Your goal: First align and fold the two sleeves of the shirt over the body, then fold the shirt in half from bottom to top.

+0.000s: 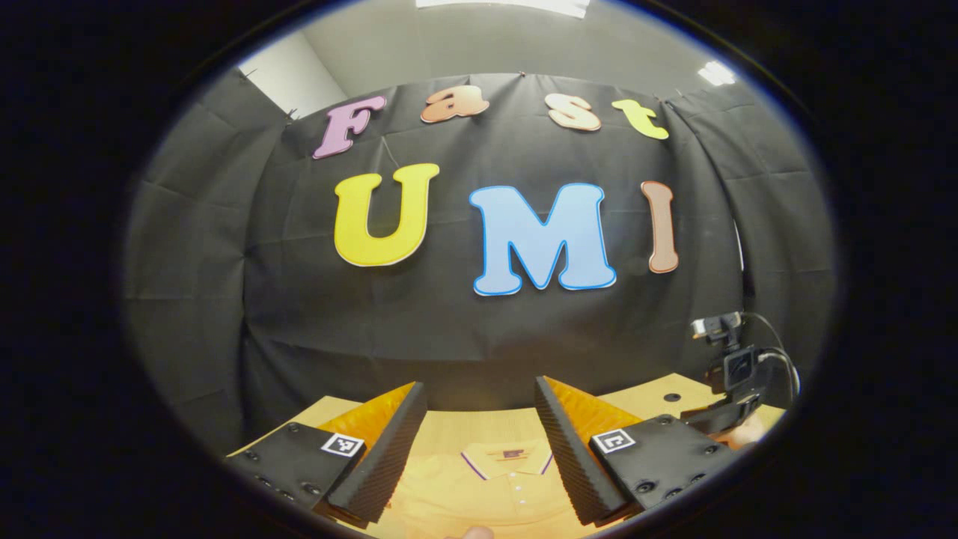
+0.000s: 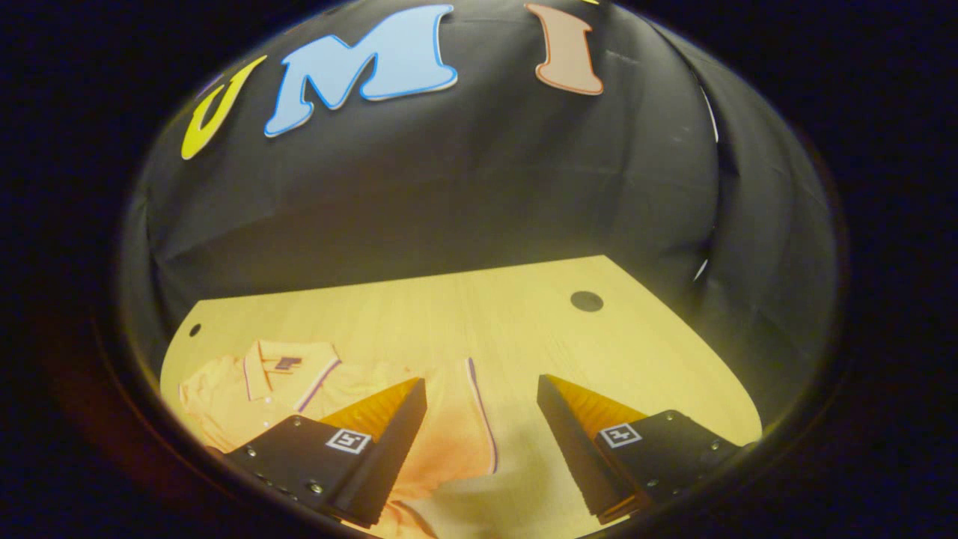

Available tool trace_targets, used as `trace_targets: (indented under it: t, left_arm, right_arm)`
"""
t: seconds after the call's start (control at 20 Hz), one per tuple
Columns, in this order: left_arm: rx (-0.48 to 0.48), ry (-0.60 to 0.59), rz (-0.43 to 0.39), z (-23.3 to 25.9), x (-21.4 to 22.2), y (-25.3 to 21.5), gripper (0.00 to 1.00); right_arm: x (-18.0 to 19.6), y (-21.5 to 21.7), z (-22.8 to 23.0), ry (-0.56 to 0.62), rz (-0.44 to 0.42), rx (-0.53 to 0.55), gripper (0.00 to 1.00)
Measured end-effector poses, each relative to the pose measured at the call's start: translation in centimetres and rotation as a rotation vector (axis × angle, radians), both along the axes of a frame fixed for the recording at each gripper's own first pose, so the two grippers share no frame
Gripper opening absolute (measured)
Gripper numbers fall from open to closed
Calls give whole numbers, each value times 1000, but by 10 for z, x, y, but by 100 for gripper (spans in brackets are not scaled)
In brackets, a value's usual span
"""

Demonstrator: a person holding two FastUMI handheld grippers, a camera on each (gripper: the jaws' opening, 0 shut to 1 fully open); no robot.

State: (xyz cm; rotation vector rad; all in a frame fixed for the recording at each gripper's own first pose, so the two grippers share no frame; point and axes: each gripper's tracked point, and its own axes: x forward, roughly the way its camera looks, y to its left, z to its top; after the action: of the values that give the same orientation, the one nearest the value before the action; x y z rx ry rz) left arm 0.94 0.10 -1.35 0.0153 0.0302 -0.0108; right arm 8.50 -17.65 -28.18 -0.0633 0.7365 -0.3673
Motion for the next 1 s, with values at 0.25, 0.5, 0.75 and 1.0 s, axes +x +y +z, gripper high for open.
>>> trace_targets:
  t: [0.25,0.5,0.75,1.0]
  left_arm:
    - [1,1,1,0,1,3,95]
    - [1,8,-2,2,3,5,94]
    - [2,16,-2,-1,6,7,94]
    - [2,25,-3,-4,8,7,94]
  right_arm:
    - [-3,-6,-34,81,-8,11,95]
    - [-4,-10,-45,112,-18,10,94]
    - [-6,-6,-59,143,-13,39,86]
    - [-4,-3,-74,170,5,72,69]
